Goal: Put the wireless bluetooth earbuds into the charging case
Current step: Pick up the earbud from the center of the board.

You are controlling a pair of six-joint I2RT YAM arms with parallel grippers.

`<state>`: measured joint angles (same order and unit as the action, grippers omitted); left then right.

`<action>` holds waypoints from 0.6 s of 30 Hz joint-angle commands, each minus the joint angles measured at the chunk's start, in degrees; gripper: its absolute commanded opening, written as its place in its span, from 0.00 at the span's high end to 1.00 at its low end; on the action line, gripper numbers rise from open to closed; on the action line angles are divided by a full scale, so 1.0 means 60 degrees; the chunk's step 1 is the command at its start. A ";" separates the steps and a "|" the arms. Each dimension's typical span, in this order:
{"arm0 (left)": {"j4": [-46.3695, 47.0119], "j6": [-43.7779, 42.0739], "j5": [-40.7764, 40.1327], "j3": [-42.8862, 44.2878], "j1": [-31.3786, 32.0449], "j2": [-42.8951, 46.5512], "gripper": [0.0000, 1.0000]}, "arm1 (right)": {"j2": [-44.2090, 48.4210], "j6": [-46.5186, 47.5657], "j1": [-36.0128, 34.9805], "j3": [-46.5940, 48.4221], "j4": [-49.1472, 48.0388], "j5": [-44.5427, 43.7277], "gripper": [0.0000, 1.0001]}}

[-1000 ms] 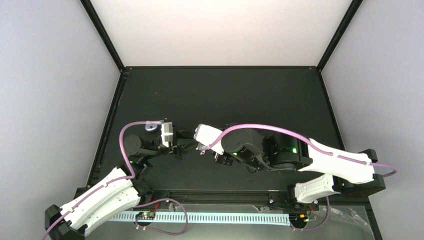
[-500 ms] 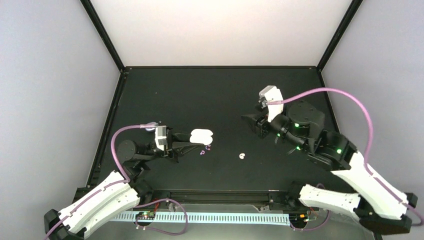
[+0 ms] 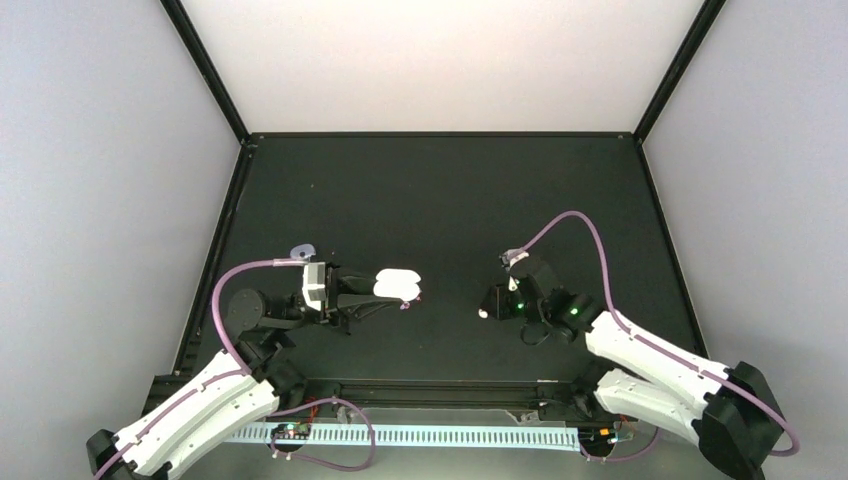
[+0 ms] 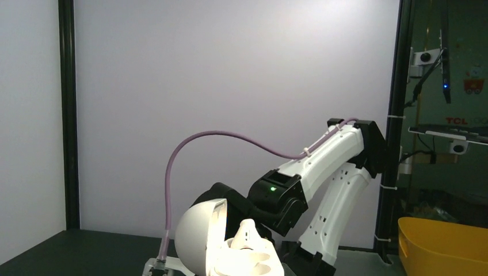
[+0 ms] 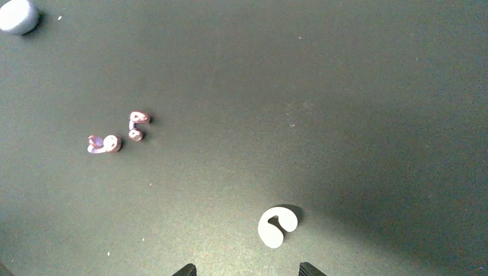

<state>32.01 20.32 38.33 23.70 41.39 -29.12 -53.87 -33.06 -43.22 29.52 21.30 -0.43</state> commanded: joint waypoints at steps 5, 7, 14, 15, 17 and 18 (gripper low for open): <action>-0.0475 -0.0299 0.0162 -0.0235 0.0053 0.0549 0.99 | -0.1540 -0.0689 0.0129 -0.0144 -0.2041 0.0072 0.55; -0.0529 -0.0341 0.0131 -0.0259 0.0046 0.0605 0.98 | -0.1966 -0.0627 0.0141 -0.0017 -0.2122 0.0044 0.55; -0.0755 -0.0492 0.0091 -0.0270 0.0046 0.0692 0.98 | -0.2659 -0.0828 0.0146 0.0148 -0.1767 -0.0205 0.53; -0.0763 -0.0499 0.0075 -0.0281 0.0055 0.0710 0.99 | -0.2592 -0.0911 0.0149 0.0021 -0.1760 -0.0231 0.52; -0.0715 -0.0508 0.0071 -0.0303 0.0048 0.0710 0.98 | -0.2464 -0.1023 0.0143 -0.0225 -0.1896 -0.0267 0.50; -0.0683 -0.0501 0.0083 -0.0303 0.0053 0.0709 0.98 | -0.2448 -0.1036 0.0167 -0.0352 -0.2039 -0.0196 0.49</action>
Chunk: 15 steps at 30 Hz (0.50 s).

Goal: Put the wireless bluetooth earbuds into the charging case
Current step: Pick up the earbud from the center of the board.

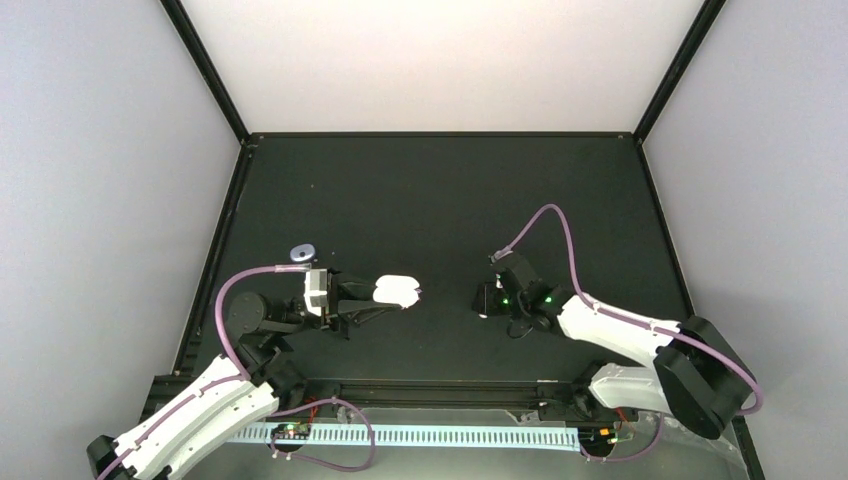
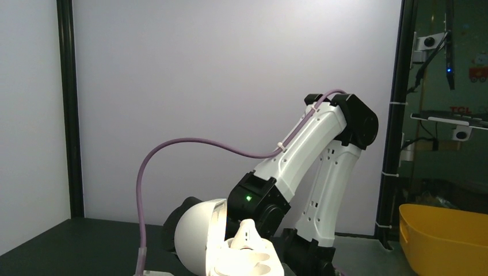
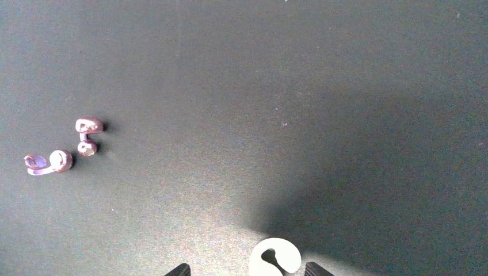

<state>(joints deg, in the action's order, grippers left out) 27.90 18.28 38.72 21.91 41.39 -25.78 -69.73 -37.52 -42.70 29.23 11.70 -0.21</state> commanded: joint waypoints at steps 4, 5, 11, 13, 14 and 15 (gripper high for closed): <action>0.0110 -0.0154 0.0037 0.0006 0.0046 0.0004 0.99 | -0.0168 -0.0330 0.0239 -0.0422 -0.1282 0.0712 0.45; 0.0094 -0.0155 0.0053 0.0010 0.0046 -0.0012 0.98 | -0.0351 -0.0338 0.0246 -0.0332 -0.1312 0.0813 0.45; -0.0074 -0.0196 0.0036 0.0010 0.0046 0.0079 0.98 | -0.0866 -0.0311 0.0250 -0.0144 -0.1435 0.0920 0.45; -0.0093 -0.0214 0.0007 -0.0004 0.0048 0.0094 0.98 | -0.1032 -0.0160 0.0248 -0.0022 -0.1389 0.0993 0.46; -0.0087 -0.0227 -0.0004 0.0007 0.0046 0.0102 0.98 | -0.1120 -0.0026 0.0246 0.0048 -0.1403 0.1064 0.46; -0.0081 -0.0225 0.0005 0.0006 0.0049 0.0096 0.98 | -0.1213 0.0070 0.0253 0.0117 -0.1408 0.1136 0.46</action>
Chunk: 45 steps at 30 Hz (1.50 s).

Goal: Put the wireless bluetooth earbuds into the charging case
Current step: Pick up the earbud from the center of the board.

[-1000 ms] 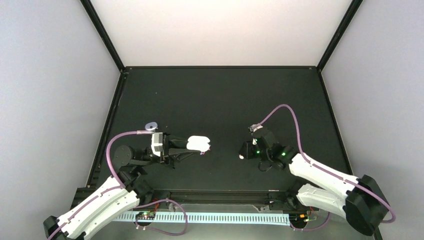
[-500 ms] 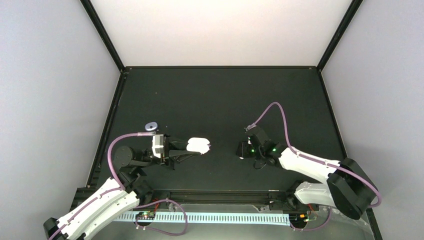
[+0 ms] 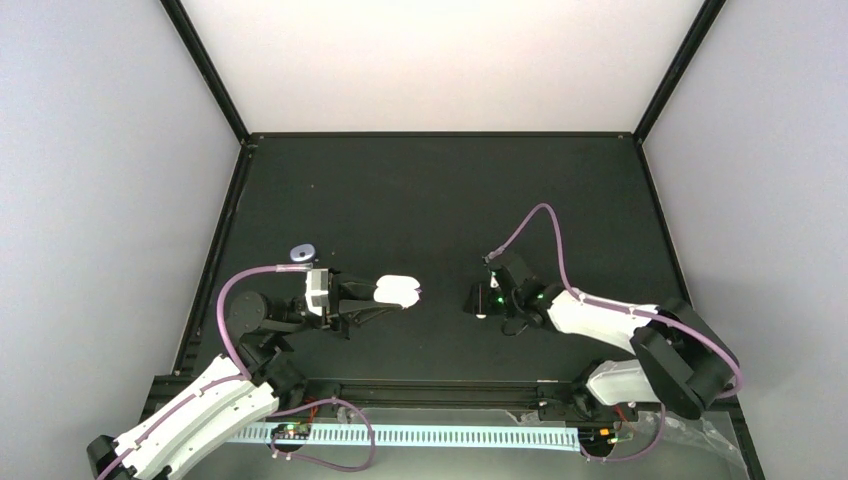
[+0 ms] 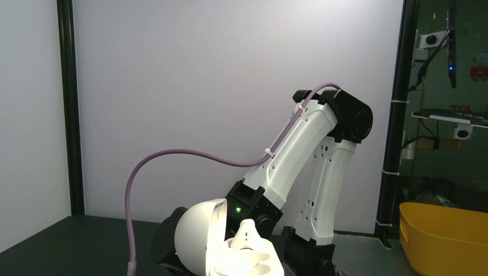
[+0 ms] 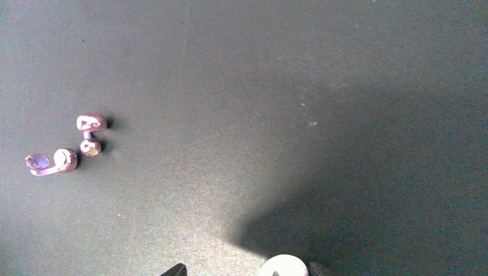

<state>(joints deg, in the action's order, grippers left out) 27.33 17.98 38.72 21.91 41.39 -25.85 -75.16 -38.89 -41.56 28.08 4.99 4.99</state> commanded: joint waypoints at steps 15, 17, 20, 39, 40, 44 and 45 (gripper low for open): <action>-0.0164 -0.0301 -0.0091 0.0011 0.0061 0.0173 0.99 | 0.0314 0.2122 0.0037 0.1968 0.1923 -0.0193 0.48; -0.0132 -0.0304 -0.0084 0.0024 0.0054 0.0114 0.99 | 0.0412 0.2640 0.0028 0.2176 0.2587 0.0073 0.48; -0.0074 -0.0321 -0.0055 0.0039 0.0061 0.0012 0.98 | 0.0084 0.3256 0.0020 0.2437 0.3464 0.0580 0.49; -0.0119 -0.0473 0.0029 0.0069 0.0068 -0.0192 0.98 | -0.0140 0.1698 0.0013 0.0494 0.1438 0.1600 0.46; -0.0145 -0.0476 0.0026 0.0069 0.0061 -0.0164 0.98 | -0.0165 0.1675 0.0013 0.0516 0.1332 0.1652 0.46; -0.0139 -0.0491 0.0012 0.0067 0.0071 -0.0146 0.99 | -0.0466 0.1668 0.0020 0.0695 0.1138 0.1814 0.46; -0.0121 -0.0491 0.0016 0.0069 0.0067 -0.0151 0.98 | -0.0562 0.1677 0.0023 0.0737 0.1115 0.1855 0.46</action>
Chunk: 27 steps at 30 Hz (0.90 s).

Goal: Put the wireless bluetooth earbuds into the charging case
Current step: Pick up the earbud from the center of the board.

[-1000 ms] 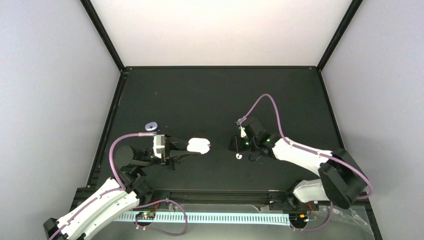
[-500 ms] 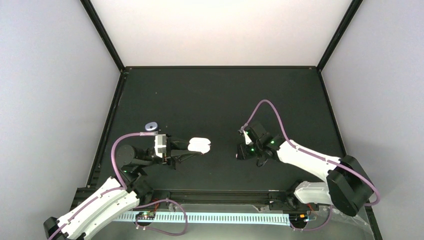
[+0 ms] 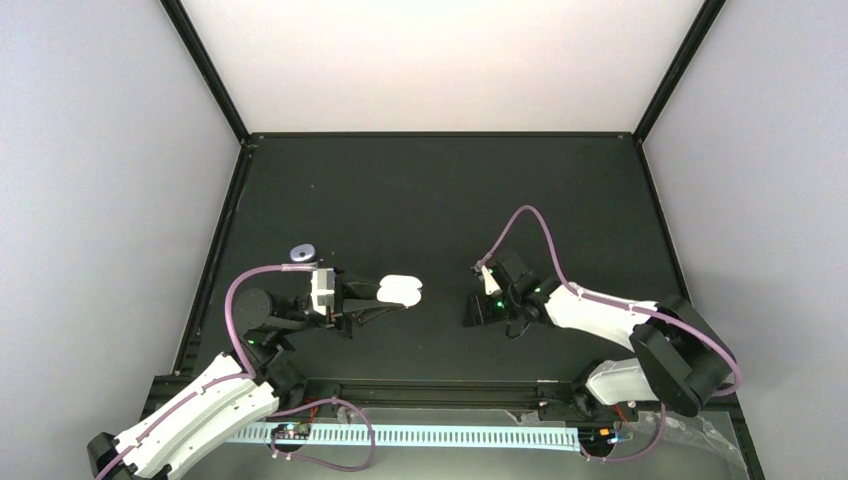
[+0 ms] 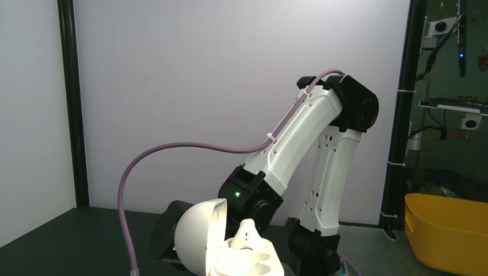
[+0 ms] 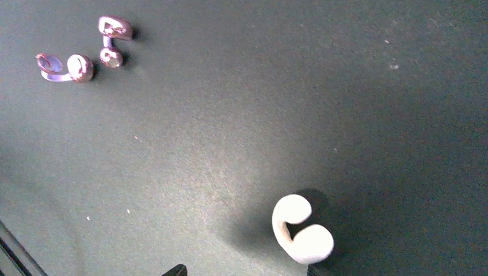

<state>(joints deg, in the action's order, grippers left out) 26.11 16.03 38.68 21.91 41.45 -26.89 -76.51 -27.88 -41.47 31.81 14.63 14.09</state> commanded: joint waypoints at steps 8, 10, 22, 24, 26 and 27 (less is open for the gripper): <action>0.0065 -0.0166 0.0028 0.0067 0.0062 0.0077 0.98 | -0.0368 0.0019 0.0007 0.0253 -0.0532 0.0105 0.47; 0.0020 -0.0181 0.0026 0.0069 0.0050 0.0105 0.99 | -0.0058 0.0080 -0.0009 0.0293 -0.0226 -0.0155 0.48; 0.0169 -0.0124 0.0133 0.0083 0.0049 -0.0088 0.98 | 0.0101 0.1866 -0.0140 0.1537 0.1565 -0.0810 0.54; 0.0113 -0.0137 0.0141 0.0071 0.0061 -0.0044 0.98 | -0.0103 0.1875 -0.0168 0.1578 0.1424 -0.0685 0.55; 0.0065 -0.0174 0.0124 0.0069 0.0064 -0.0006 0.99 | -0.0255 0.1876 -0.0177 0.1594 0.1301 -0.0667 0.55; 0.0051 -0.0192 0.0121 0.0069 0.0064 0.0019 0.98 | -0.0333 0.1878 -0.0178 0.1628 0.1259 -0.0638 0.55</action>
<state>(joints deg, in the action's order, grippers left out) 25.80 15.79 38.76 21.91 41.50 -27.11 -76.90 -18.50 -42.13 40.49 21.69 9.56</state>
